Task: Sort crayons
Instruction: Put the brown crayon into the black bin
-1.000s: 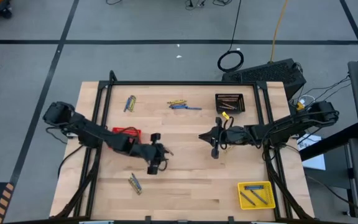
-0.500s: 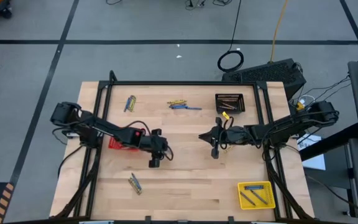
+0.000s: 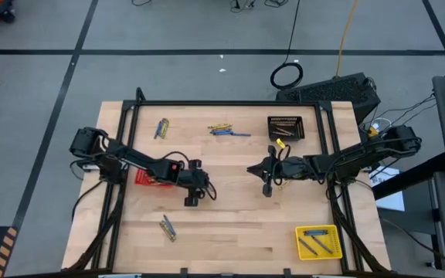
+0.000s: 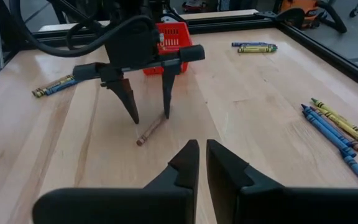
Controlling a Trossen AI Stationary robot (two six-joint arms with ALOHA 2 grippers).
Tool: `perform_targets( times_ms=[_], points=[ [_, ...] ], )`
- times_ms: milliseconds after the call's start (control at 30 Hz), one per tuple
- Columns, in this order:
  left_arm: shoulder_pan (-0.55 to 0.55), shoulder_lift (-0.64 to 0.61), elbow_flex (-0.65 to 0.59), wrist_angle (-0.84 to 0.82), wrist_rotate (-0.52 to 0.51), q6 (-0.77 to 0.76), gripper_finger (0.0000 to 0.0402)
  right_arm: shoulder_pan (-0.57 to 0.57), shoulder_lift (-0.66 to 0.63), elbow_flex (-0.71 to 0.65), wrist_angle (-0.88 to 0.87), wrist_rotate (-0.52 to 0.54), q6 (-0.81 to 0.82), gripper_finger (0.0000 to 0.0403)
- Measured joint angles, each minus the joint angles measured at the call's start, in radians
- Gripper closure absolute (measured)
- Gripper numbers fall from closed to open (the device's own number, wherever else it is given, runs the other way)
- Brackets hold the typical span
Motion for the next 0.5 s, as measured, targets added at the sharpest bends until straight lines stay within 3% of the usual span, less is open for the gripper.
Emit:
perform_targets(
  times_ms=[300, 500],
  points=[
    [0.045, 0.031, 0.003, 0.015, 0.085, -0.006, 0.0285, 0.0, 0.0, 0.0, 0.0, -0.004, -0.021, 0.0387],
    [0.048, 0.032, 0.003, 0.021, 0.107, -0.006, 0.0382, 0.04, 0.03, 0.002, 0.008, -0.116, -0.067, 0.0387]
  ],
)
